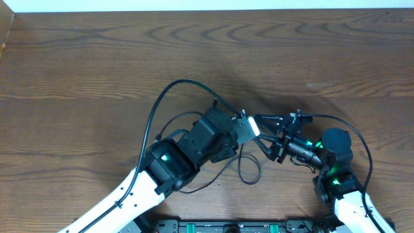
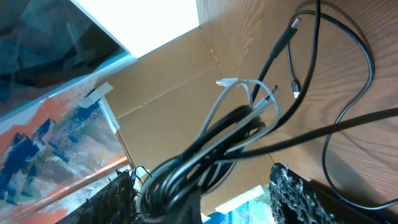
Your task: Untangle cables
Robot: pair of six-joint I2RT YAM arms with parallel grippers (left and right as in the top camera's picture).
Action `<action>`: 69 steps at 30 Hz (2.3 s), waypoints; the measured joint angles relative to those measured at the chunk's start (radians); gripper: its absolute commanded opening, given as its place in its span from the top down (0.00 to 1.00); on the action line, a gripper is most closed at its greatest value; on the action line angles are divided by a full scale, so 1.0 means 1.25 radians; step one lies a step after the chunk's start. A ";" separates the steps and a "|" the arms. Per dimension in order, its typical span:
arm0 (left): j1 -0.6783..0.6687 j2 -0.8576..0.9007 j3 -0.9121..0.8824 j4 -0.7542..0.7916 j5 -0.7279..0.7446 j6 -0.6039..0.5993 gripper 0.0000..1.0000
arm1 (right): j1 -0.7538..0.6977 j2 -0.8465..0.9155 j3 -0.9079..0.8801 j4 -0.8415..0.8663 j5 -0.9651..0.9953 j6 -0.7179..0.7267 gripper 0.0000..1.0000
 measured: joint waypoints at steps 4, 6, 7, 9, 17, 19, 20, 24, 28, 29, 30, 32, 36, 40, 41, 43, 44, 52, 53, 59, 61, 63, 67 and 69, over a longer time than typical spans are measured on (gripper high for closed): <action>-0.022 0.000 0.000 0.000 -0.006 0.001 0.92 | 0.000 0.000 0.000 0.000 0.000 0.011 0.35; -0.031 0.000 0.000 0.000 -0.006 0.001 0.92 | 0.000 0.000 0.000 0.000 -0.001 0.015 0.37; -0.035 0.000 0.000 0.000 -0.008 0.001 0.92 | 0.000 0.000 0.000 0.000 -0.001 0.016 0.38; -0.045 0.000 0.000 0.002 -0.012 0.001 0.92 | 0.000 0.000 0.000 0.000 -0.003 0.019 0.41; -0.084 0.000 0.000 0.039 -0.018 0.001 0.92 | 0.022 0.002 0.000 -0.002 0.007 0.034 0.50; -0.093 0.000 0.000 0.039 -0.024 0.002 0.92 | 0.037 0.014 0.000 0.000 0.016 0.047 0.62; -0.094 0.001 0.000 0.037 -0.027 0.002 0.92 | 0.042 0.020 0.000 0.003 0.020 0.054 0.69; -0.098 0.006 -0.003 0.024 -0.032 0.004 0.92 | 0.051 0.043 0.005 0.008 0.030 0.070 0.98; -0.103 0.010 -0.008 0.021 -0.032 0.007 0.92 | 0.051 0.058 0.013 0.010 0.042 0.038 0.98; -0.103 0.011 -0.010 0.022 -0.032 0.007 0.91 | 0.051 0.061 0.014 0.010 0.042 0.023 0.98; -0.103 0.011 -0.012 0.023 -0.032 0.007 0.89 | 0.051 0.063 0.015 0.010 0.045 0.009 0.98; -0.103 0.011 -0.012 0.023 -0.032 0.006 0.89 | 0.053 0.063 0.015 0.010 0.052 -0.020 0.99; -0.103 0.011 -0.012 0.026 -0.032 0.007 0.83 | 0.057 0.063 0.017 0.013 0.074 -0.083 0.99; -0.103 0.012 -0.012 0.038 -0.027 0.005 0.75 | 0.058 0.064 0.020 -0.031 0.109 -0.147 0.99; -0.104 0.012 -0.012 0.043 -0.025 0.005 0.75 | 0.058 0.066 0.020 -0.048 0.122 -0.160 0.99; -0.106 0.012 -0.012 0.049 -0.020 0.004 0.75 | 0.058 0.074 0.018 -0.075 0.144 -0.186 0.99; -0.107 0.012 -0.012 0.052 -0.020 0.004 0.75 | 0.058 0.077 0.013 -0.084 0.154 -0.202 0.99; -0.107 0.012 -0.011 0.063 -0.003 -0.013 0.43 | 0.058 0.078 0.009 -0.087 0.170 -0.237 0.99; -0.107 0.012 -0.011 0.063 0.002 -0.026 0.27 | 0.058 0.078 0.009 -0.087 0.172 -0.240 0.99; -0.107 0.012 -0.011 0.063 0.010 -0.237 0.28 | 0.058 0.078 0.009 -0.087 0.176 -0.243 0.99; -0.107 0.013 -0.011 0.063 0.010 -0.320 0.35 | 0.058 0.078 0.009 -0.087 0.177 -0.243 0.99; -0.107 0.018 -0.011 0.063 0.010 -0.400 0.37 | 0.058 0.078 0.009 -0.087 0.179 -0.243 0.99; -0.107 0.053 -0.011 0.063 0.010 -0.514 0.37 | 0.058 0.078 0.009 -0.087 0.180 -0.243 0.99; -0.107 0.081 -0.011 0.063 0.010 -0.543 0.37 | 0.058 0.078 0.009 -0.087 0.180 -0.243 0.99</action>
